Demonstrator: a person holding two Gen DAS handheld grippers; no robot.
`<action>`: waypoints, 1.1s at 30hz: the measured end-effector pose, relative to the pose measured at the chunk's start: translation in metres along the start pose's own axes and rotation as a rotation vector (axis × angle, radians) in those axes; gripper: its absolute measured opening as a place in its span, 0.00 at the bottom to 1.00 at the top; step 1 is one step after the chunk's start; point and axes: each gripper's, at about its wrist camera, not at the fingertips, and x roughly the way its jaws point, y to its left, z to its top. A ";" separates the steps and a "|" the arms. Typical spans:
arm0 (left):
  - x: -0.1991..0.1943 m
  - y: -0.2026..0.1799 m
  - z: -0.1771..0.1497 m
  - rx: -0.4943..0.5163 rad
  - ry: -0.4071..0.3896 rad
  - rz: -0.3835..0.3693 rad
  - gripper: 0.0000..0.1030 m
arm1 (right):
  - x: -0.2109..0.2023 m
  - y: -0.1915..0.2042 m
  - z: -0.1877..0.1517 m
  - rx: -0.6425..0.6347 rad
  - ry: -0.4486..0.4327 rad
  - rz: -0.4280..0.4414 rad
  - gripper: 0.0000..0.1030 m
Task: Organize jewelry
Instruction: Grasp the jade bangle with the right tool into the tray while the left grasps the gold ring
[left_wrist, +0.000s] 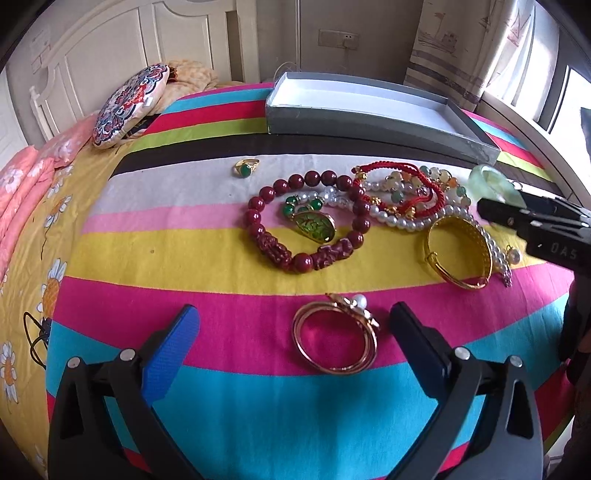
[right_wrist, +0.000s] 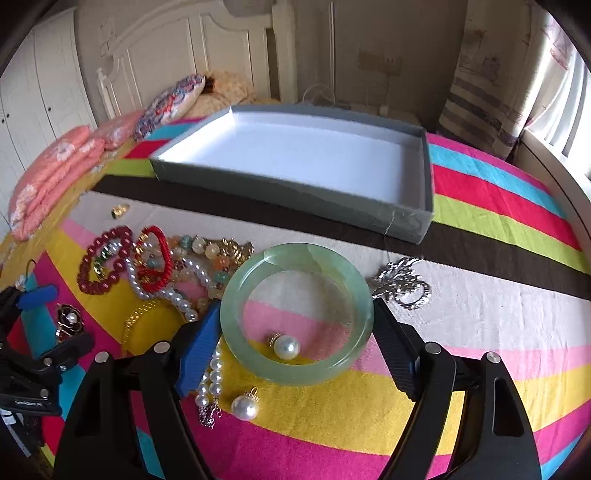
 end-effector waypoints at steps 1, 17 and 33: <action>0.000 0.000 -0.001 0.002 0.000 0.000 0.98 | -0.004 -0.001 -0.002 0.005 -0.017 0.003 0.75; -0.037 -0.024 -0.018 0.117 -0.203 0.014 0.39 | -0.047 -0.021 -0.022 0.113 -0.198 0.082 0.75; -0.031 -0.030 0.131 0.135 -0.260 -0.086 0.39 | -0.040 -0.035 0.047 0.052 -0.220 0.077 0.75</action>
